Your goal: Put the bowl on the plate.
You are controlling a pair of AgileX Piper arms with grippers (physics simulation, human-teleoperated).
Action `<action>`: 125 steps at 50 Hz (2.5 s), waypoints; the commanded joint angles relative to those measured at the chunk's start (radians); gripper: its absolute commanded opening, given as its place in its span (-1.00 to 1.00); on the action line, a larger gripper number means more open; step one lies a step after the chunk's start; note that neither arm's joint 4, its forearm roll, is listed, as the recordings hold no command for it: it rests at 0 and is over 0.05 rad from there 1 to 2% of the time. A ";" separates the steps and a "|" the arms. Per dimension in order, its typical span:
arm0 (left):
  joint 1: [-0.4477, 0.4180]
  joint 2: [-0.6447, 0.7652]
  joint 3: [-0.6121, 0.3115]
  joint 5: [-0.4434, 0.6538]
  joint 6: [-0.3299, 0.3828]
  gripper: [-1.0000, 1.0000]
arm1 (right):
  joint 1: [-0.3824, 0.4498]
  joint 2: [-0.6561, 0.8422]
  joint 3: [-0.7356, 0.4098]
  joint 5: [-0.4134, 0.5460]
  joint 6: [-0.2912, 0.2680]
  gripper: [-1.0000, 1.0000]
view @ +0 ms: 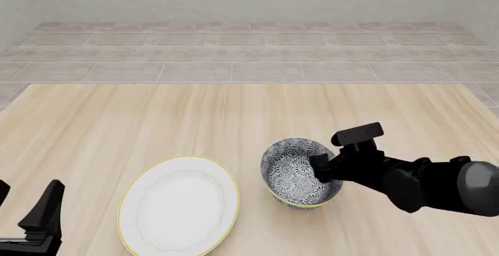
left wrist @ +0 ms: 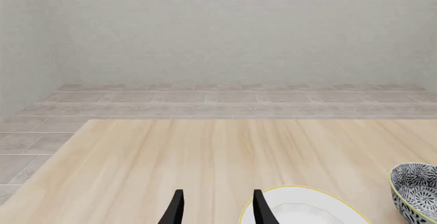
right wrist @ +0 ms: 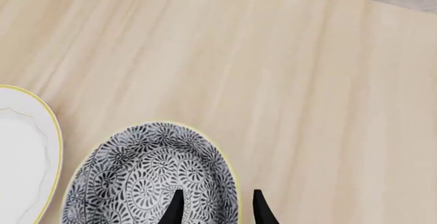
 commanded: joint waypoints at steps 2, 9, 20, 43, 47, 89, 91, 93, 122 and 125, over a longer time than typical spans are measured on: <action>0.000 0.000 0.000 0.000 0.000 1.00 | 0.002 0.010 0.000 -0.006 0.007 1.00; 0.000 0.000 0.000 0.000 0.000 1.00 | 0.004 0.021 0.001 -0.014 0.011 1.00; 0.000 0.000 0.000 0.000 0.000 1.00 | 0.006 0.028 -0.003 -0.015 0.014 1.00; 0.000 0.000 0.000 0.000 0.000 1.00 | 0.008 0.039 -0.005 -0.023 0.022 1.00; 0.000 0.000 0.000 0.000 0.000 1.00 | 0.005 0.030 -0.004 -0.018 0.016 -1.00; 0.000 0.000 0.000 0.000 0.000 1.00 | -0.027 -0.103 -0.003 0.042 0.036 -1.00; 0.000 0.000 0.000 0.000 0.000 1.00 | -0.025 -0.105 -0.003 0.036 0.040 -1.00; 0.000 0.000 0.000 0.000 0.000 1.00 | -0.024 -0.109 -0.003 0.035 0.044 -1.00; 0.000 0.000 0.000 0.000 0.000 1.00 | -0.022 -0.266 -0.037 0.071 0.060 -1.00; 0.000 0.000 0.000 0.000 0.000 1.00 | -0.020 -0.274 -0.039 0.073 0.061 -1.00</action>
